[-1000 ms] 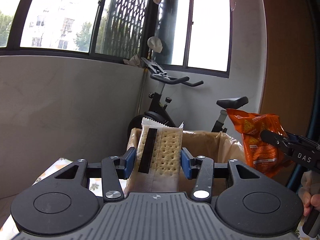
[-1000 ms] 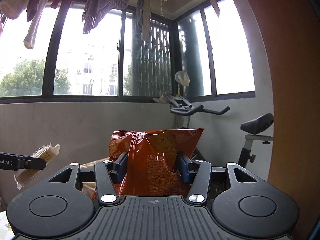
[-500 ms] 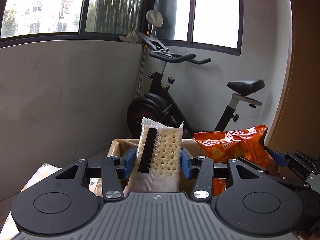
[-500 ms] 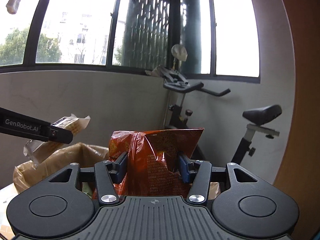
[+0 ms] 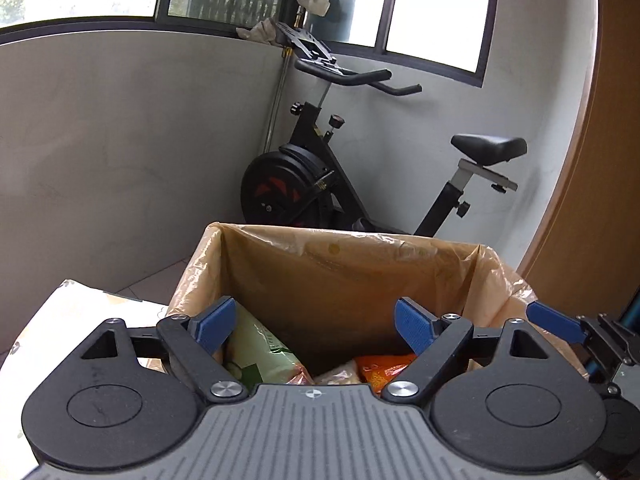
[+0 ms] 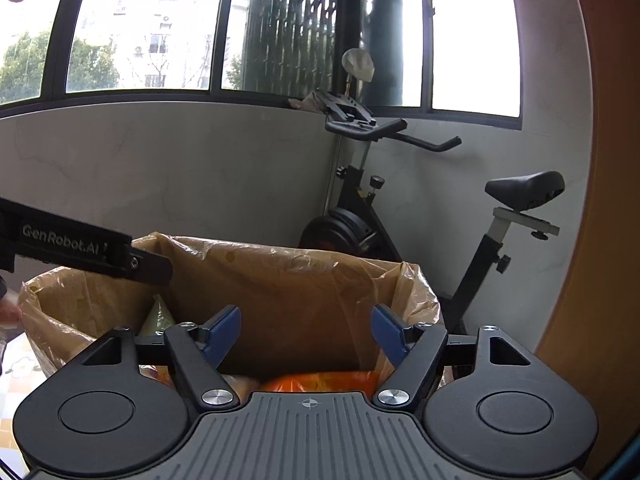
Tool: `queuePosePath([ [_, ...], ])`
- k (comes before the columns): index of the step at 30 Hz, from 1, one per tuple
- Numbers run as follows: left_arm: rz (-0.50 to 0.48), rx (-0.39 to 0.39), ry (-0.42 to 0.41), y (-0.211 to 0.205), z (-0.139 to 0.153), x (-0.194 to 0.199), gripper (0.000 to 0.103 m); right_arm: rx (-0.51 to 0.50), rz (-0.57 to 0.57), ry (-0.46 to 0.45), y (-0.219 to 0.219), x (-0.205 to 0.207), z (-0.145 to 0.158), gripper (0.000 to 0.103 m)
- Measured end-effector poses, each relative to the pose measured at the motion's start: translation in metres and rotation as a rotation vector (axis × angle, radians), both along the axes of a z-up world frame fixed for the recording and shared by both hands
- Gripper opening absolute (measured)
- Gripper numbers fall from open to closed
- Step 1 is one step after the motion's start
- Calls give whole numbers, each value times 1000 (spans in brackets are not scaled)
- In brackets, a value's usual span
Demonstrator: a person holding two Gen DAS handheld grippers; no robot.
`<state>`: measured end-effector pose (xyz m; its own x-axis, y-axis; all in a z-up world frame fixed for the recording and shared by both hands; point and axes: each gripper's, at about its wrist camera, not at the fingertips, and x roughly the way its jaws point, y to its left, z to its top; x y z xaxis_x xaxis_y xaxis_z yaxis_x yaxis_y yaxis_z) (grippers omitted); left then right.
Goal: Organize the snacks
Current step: 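Move both tools back toward the remaining snacks on the table, then reach the left tool to the red translucent packet while the right tool reaches the yellow candy packet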
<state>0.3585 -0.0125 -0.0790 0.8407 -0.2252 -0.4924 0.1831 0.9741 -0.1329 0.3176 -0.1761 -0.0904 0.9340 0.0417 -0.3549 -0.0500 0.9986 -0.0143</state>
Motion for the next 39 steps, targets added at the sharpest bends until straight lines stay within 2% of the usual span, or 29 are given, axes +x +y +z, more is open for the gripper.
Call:
queuePosePath([
  [6,4,61,-61,6,15,-34,87,83,14,-22,-11,-34,10,68],
  [11,0,58,-80,18,22,-73,86,195,29,-42,-19,-70,18,68],
  [18,-12,106,-108,30,12,-125,85,244,51,-35,-2,-113,1,68],
  [22,-20,116,-90,36,-13,-152,82,229,70,17,16,-133,-24,63],
  [24,-29,139,-57,35,-32,-162,73,222,76,46,22,-141,-39,58],
  [26,-32,170,-9,33,-52,-169,60,220,81,87,29,-148,-57,44],
  [28,-34,161,33,34,-72,-174,58,223,79,132,34,-155,-74,38],
  [31,-46,108,105,35,-100,-178,56,219,77,188,40,-163,-95,32],
  [34,-72,91,149,31,-122,-185,56,200,77,207,44,-169,-107,31],
  [39,-163,119,211,16,-149,-185,56,204,82,237,39,-168,-119,31],
])
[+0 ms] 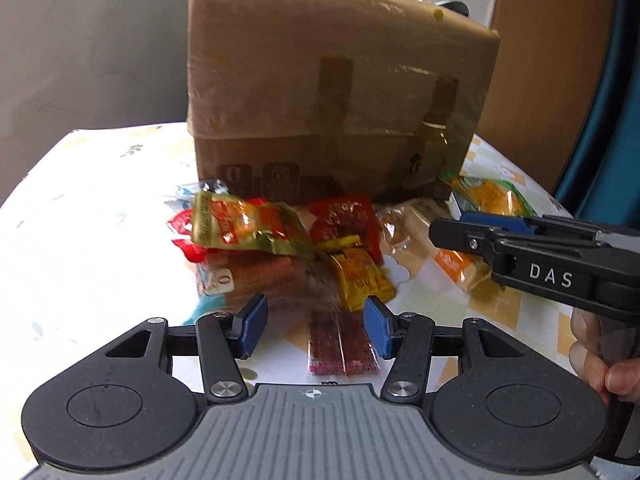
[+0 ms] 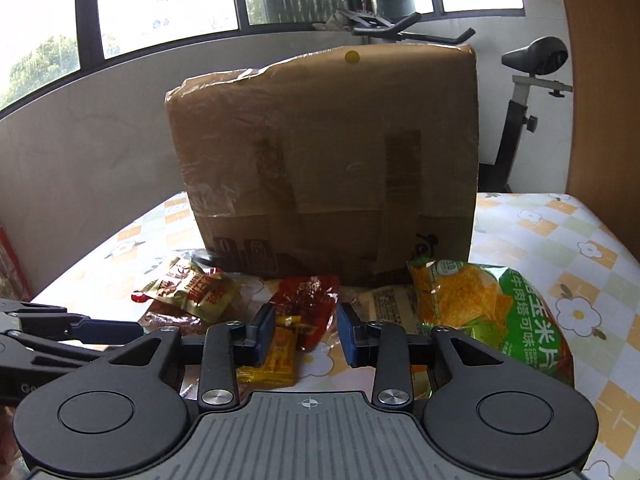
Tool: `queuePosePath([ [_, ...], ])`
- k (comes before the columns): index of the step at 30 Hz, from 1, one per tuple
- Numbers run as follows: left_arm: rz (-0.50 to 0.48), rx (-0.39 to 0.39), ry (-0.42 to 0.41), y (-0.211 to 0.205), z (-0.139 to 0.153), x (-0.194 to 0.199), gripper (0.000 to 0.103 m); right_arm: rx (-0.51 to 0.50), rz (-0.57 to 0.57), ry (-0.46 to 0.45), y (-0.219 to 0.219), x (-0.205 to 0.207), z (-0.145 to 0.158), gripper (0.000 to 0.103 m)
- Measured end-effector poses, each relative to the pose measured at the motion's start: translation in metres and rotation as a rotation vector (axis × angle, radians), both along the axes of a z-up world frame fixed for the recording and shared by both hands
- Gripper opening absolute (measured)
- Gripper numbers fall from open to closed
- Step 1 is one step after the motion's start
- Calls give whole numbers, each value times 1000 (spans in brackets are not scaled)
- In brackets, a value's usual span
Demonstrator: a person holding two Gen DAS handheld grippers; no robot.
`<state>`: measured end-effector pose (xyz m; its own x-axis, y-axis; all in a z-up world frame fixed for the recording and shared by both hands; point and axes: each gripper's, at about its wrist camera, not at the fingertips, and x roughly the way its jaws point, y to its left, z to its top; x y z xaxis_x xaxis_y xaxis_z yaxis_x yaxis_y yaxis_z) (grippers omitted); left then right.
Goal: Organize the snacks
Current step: 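Reach the left tool to the red translucent packet while the right tool reaches the yellow candy packet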
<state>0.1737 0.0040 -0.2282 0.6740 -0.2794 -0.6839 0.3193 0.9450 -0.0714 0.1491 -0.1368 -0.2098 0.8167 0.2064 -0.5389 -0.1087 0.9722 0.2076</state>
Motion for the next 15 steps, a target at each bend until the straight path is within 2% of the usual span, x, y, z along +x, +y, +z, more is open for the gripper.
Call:
queuePosePath([
  [7,-49,64,33,-20,-25,4,58,37,-15,27,-8,3,-11,31],
  [11,-37,112,39,-28,-37,8,59,44,-16,34,-10,3,-15,31],
  [15,-32,115,8,-29,-39,3,59,55,-20,39,-12,3,-18,31],
])
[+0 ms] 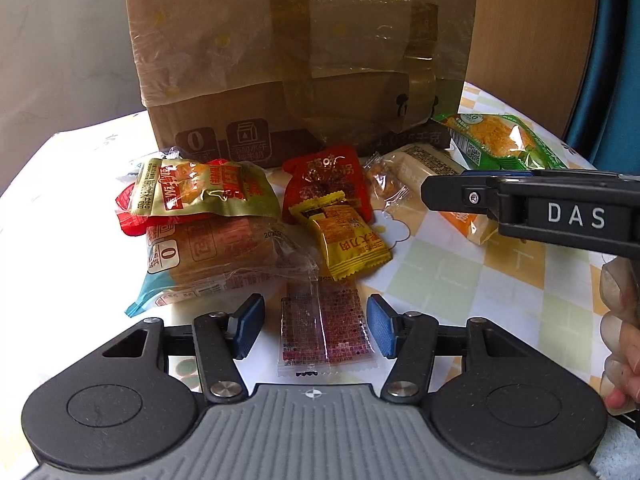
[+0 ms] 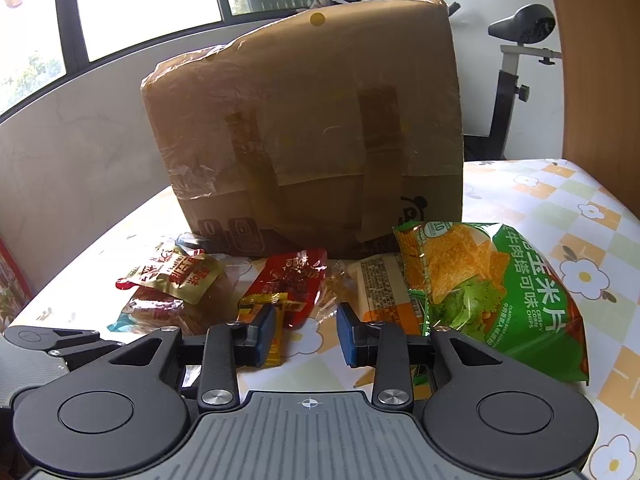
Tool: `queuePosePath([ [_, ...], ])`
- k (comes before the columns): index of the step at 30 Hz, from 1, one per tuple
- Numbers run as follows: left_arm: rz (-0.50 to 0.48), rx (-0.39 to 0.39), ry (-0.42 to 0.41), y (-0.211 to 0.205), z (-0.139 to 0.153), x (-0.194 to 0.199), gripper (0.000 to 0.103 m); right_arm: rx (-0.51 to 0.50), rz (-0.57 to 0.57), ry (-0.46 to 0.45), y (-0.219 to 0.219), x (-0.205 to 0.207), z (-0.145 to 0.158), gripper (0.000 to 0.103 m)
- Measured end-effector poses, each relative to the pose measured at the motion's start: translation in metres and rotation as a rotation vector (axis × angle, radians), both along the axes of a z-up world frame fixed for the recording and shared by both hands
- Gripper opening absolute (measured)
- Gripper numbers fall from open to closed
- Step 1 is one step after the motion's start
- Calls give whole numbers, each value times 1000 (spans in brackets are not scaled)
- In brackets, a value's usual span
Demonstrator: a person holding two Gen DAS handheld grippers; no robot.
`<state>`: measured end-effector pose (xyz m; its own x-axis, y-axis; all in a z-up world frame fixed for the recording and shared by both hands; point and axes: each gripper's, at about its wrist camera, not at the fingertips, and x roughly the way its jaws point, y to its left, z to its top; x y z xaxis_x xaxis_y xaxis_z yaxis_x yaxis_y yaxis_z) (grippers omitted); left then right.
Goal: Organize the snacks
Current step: 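Reach the left tool to the red translucent packet while the right tool reaches the yellow candy packet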
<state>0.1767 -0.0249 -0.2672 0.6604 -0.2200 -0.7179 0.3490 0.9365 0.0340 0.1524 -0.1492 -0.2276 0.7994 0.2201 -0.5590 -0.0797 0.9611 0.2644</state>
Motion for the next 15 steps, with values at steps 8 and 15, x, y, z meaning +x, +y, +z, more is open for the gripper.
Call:
queuePosePath([
  [8,60,-7,-19,13,2,-13,44,-1,11,16,2,1,-4,31],
  [15,168,-20,-31,30,4,-23,43,-33,48,30,15,5,-5,31],
])
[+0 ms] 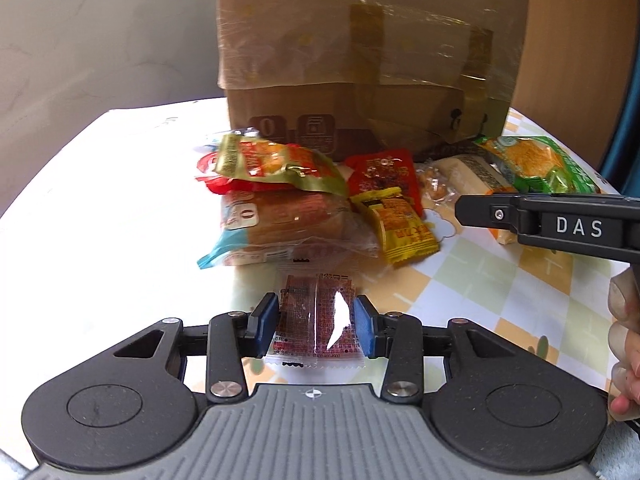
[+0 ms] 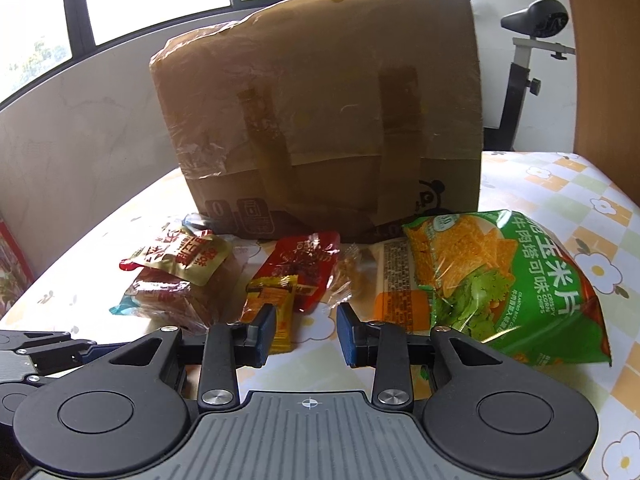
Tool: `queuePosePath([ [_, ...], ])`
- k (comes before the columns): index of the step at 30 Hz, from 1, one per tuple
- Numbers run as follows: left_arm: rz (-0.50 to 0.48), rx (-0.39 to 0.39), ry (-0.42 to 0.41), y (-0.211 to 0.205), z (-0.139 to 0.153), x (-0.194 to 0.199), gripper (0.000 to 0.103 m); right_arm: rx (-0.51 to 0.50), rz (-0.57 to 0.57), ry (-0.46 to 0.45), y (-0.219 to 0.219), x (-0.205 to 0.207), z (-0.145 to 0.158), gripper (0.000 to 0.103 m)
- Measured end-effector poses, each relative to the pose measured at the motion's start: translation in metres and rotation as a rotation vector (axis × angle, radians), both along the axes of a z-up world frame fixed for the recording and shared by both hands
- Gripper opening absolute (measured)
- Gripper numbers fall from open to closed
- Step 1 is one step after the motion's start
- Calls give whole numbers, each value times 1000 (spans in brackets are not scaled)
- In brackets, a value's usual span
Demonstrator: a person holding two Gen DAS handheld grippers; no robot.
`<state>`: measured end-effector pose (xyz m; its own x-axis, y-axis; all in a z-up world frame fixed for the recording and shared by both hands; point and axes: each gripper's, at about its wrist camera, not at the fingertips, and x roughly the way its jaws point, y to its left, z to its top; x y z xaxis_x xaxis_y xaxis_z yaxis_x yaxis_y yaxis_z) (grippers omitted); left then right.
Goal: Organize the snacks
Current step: 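Reach the left tool to the red translucent packet while the right tool reaches the yellow candy packet, then close the left tool on the red packet while the right tool grips the yellow candy packet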
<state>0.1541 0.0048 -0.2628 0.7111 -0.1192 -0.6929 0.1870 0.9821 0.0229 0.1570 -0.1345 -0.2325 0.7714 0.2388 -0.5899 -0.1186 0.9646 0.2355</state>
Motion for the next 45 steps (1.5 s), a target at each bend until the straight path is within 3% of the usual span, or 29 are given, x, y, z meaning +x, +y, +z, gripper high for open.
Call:
queuePosePath([
  [6,55,-7,-6,7,-1,2,44,-36,50,4,13,11,0,34],
  [16,53,-15,-16,10,-1,-2,44,-104,157,59,41,51,-12,35],
  [23,51,-16,-18,10,-2,-2,45,-139,114,102,46,63,-20,43],
  [25,52,-16,-18,10,-1,-2,45,-149,121,110,48,61,-22,42],
  [27,51,-17,-18,10,-1,-2,45,-158,136,99,48,54,-23,33],
  [35,53,-20,-15,11,-1,-2,45,-149,166,84,43,15,-22,31],
  [45,71,-21,-7,13,0,-4,45,-94,126,105,19,-16,-19,31],
])
